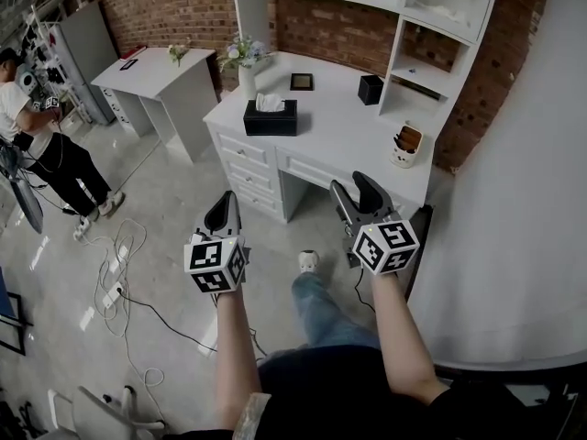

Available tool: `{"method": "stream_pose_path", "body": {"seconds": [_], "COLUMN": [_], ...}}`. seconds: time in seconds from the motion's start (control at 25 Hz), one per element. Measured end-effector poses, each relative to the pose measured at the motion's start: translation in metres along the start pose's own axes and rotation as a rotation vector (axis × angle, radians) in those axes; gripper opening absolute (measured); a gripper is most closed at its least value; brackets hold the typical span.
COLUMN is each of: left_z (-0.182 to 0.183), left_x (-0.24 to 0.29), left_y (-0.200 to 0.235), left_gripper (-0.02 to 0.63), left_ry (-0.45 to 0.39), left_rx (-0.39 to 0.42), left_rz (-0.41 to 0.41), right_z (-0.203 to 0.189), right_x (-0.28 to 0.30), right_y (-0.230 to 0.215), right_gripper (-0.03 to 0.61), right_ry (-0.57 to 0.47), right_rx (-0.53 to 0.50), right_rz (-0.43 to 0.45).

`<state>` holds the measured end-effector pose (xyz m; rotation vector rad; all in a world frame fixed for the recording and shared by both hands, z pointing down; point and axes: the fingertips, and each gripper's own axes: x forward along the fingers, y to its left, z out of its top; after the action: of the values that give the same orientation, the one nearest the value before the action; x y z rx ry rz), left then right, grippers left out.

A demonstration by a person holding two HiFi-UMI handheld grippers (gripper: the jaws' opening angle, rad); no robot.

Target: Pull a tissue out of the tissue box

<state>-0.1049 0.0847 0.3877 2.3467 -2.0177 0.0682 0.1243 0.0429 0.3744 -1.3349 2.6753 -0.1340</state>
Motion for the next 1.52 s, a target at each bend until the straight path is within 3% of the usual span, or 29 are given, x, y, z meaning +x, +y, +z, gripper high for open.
{"method": "stream_pose_path", "body": {"seconds": [0.4, 0.72, 1.08, 1.52], "left_z": [-0.024, -0.024, -0.018, -0.027], "left_x": [0.102, 0.226, 0.371, 0.43], "left_y": [0.054, 0.109, 0.174, 0.204], "left_gripper": [0.009, 0.009, 0.009, 0.009], "left_ry": [0.04, 0.088, 0.088, 0.135], "left_rx": [-0.016, -0.032, -0.041, 0.006], "left_rz": [0.068, 0.11, 0.155, 0.174], "right_z": [-0.037, -0.049, -0.068, -0.084], "right_x": [0.116, 0.255, 0.414, 0.491], "right_y": [-0.051, -0.106, -0.154, -0.176], "right_gripper": [0.201, 0.201, 0.201, 0.201], "right_ry": [0.064, 0.122, 0.185, 0.223], "right_rx": [0.021, 0.045, 0.014, 0.036], "right_rz": [0.044, 0.085, 0.159, 0.181]}}
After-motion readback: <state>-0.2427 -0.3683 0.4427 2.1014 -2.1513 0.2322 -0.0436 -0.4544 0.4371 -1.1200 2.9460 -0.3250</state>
